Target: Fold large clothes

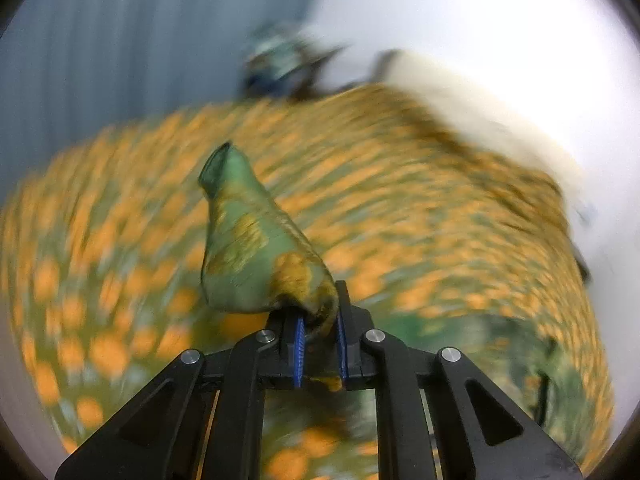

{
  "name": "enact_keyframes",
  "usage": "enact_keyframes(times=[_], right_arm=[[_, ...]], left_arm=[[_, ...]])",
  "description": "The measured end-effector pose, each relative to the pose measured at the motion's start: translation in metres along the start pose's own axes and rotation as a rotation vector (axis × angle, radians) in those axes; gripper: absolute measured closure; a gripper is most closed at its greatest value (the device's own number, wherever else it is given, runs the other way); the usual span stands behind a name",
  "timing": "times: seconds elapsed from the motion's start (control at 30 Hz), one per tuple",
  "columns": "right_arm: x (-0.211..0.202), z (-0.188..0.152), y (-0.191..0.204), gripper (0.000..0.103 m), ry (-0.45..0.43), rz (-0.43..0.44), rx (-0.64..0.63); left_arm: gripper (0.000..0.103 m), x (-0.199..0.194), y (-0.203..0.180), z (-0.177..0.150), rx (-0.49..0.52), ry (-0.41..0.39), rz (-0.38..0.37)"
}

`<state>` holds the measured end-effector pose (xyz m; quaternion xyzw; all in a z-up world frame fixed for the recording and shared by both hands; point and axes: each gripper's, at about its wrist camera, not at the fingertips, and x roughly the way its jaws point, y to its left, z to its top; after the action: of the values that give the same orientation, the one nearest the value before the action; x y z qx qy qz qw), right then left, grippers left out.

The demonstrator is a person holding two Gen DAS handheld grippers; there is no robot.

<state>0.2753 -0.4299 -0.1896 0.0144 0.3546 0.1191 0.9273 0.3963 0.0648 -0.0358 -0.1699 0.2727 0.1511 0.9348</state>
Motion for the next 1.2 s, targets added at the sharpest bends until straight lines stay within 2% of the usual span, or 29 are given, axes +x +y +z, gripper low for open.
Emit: enact_keyframes(times=[0.13,0.2,0.27,0.37,0.5,0.6,0.63,0.67,0.7,0.77,0.83,0.87,0.93,1.03,1.07,1.13,1.2], right_arm=[[-0.004,-0.002,-0.013,0.02,-0.023,-0.002,0.045],[-0.007,-0.003,-0.02,0.02,-0.035,-0.008,0.065],[-0.012,-0.005,-0.027,0.02,-0.048,-0.015,0.082],[-0.018,-0.007,-0.039,0.02,-0.063,-0.028,0.114],[-0.022,-0.01,-0.052,0.02,-0.075,-0.035,0.148],[-0.024,-0.013,-0.06,0.02,-0.08,-0.038,0.169],[-0.025,-0.015,-0.063,0.02,-0.08,-0.038,0.176],[-0.025,-0.016,-0.066,0.02,-0.076,-0.036,0.185],[-0.024,-0.017,-0.068,0.02,-0.073,-0.034,0.192],[-0.023,-0.017,-0.07,0.02,-0.071,-0.032,0.202],[-0.022,-0.017,-0.072,0.02,-0.072,-0.028,0.209],[-0.022,-0.016,-0.073,0.02,-0.076,-0.025,0.213],[-0.02,-0.015,-0.073,0.02,-0.08,-0.018,0.219],[-0.016,-0.013,-0.072,0.02,-0.078,-0.008,0.219],[-0.014,-0.013,-0.071,0.02,-0.075,-0.004,0.219],[-0.011,-0.013,-0.069,0.02,-0.068,-0.001,0.217],[-0.009,-0.013,-0.067,0.02,-0.06,0.002,0.211]], left_arm=[[0.092,-0.04,-0.129,0.022,0.252,-0.125,-0.152],[0.092,-0.054,-0.192,0.014,0.364,-0.168,-0.225],[0.092,-0.06,-0.254,-0.011,0.485,-0.191,-0.287],[0.092,-0.047,-0.316,-0.056,0.591,-0.155,-0.342],[0.092,-0.002,-0.373,-0.149,0.713,-0.006,-0.353],[0.087,0.028,-0.389,-0.221,0.847,0.105,-0.319],[0.08,0.037,-0.391,-0.241,0.891,0.149,-0.301],[0.066,0.045,-0.389,-0.262,0.937,0.2,-0.276],[0.057,0.051,-0.389,-0.276,0.971,0.226,-0.249],[0.028,0.045,-0.377,-0.29,1.027,0.217,-0.22],[0.012,0.031,-0.365,-0.29,1.044,0.191,-0.243],[0.009,0.02,-0.356,-0.283,1.037,0.188,-0.282],[0.009,0.004,-0.344,-0.271,1.004,0.197,-0.336],[0.001,-0.004,-0.319,-0.24,0.901,0.19,-0.388],[0.001,0.0,-0.31,-0.228,0.866,0.181,-0.385],[0.001,0.021,-0.296,-0.206,0.805,0.178,-0.327],[0.001,0.056,-0.284,-0.195,0.764,0.192,-0.206]])
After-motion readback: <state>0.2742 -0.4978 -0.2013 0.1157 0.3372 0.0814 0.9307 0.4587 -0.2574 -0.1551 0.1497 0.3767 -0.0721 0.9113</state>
